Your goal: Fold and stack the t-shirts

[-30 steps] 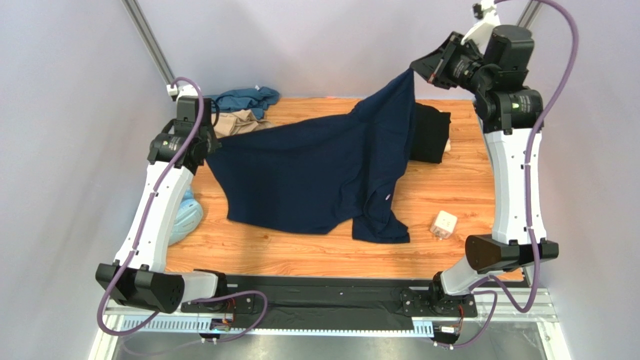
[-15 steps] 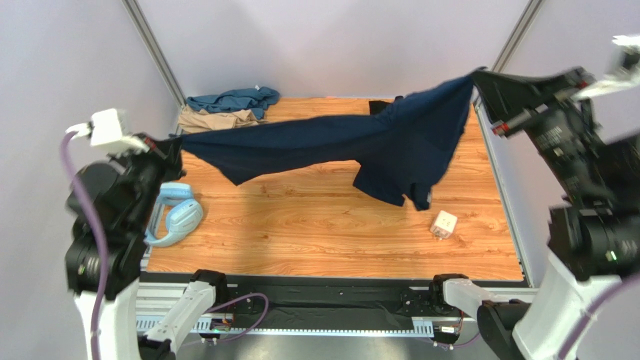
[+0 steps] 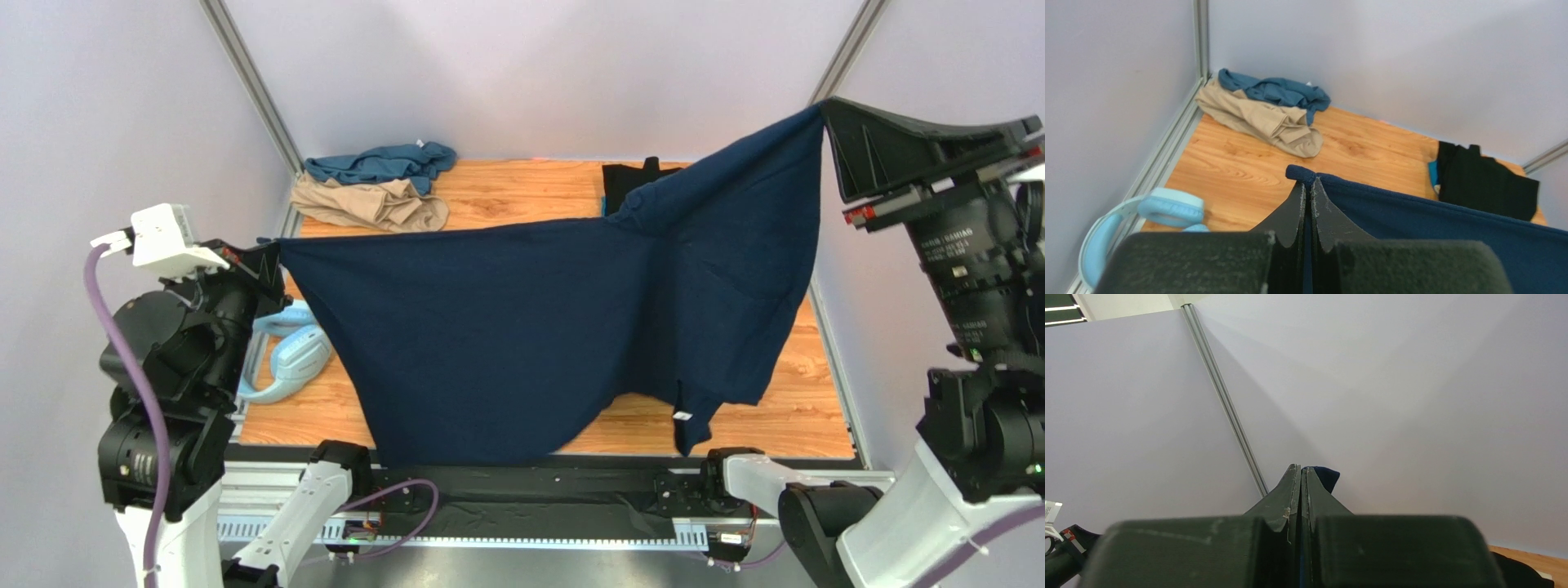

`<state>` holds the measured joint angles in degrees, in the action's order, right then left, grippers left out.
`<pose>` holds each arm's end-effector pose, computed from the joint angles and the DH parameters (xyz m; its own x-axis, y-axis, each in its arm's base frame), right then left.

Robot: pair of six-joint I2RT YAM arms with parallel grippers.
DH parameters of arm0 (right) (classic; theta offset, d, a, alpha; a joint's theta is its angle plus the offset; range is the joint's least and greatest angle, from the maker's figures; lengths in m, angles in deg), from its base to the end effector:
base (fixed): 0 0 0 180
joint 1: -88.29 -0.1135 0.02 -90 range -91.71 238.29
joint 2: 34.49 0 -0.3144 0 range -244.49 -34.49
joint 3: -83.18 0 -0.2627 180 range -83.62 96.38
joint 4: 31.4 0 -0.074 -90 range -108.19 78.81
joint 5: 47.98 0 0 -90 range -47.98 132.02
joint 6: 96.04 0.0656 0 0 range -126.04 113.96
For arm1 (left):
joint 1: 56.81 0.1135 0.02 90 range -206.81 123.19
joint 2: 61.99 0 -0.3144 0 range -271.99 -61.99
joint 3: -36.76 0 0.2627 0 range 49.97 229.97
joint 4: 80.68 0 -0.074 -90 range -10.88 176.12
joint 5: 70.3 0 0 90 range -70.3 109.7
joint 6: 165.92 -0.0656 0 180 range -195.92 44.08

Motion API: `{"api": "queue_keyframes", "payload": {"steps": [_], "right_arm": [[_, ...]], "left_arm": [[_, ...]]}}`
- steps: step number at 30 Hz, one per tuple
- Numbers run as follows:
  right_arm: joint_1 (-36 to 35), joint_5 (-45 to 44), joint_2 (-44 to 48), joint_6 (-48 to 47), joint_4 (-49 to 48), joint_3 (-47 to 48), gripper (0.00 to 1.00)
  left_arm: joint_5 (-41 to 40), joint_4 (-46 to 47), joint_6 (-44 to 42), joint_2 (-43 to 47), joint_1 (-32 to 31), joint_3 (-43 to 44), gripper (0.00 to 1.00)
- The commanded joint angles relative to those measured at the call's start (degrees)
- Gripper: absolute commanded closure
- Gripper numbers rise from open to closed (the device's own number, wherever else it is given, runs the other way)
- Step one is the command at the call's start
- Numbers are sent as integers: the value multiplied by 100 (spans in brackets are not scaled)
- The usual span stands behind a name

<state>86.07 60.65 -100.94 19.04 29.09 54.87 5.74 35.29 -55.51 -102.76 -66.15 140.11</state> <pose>0.0390 0.0225 0.7205 0.2405 0.4113 -0.8792 -0.4731 0.8406 0.2638 0.0425 0.0090 0.5485 0.0047 -0.3437 -0.9390 -0.0841 0.9356 -0.3429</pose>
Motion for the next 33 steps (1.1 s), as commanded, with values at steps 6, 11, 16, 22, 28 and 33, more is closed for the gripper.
{"api": "queue_keyframes", "payload": {"steps": [6, 11, 16, 22, 28, 33], "right_arm": [[-15, 272, -939, 208, -237, -768, 100], [-7, -70, -1132, -90, -97, -1684, 100], [-15, -378, -1317, -363, 70, -2711, 100], [-59, -764, -1572, -566, -62, -3469, 100], [-121, -800, -2028, -662, -97, -3707, 100], [-261, -730, -2573, -750, 52, -3462, 100]], "left_arm": [[-836, 82, 34, -642, -6, -936, 100], [-1266, 152, 69, -984, -6, -1701, 100], [-1636, 38, -106, -1607, -6, -1747, 100], [-1865, 240, -528, -2722, -6, -1176, 100], [-2076, 626, -950, -4058, -6, -491, 100], [-2252, 978, -1152, -4990, -6, -121, 100]]}}
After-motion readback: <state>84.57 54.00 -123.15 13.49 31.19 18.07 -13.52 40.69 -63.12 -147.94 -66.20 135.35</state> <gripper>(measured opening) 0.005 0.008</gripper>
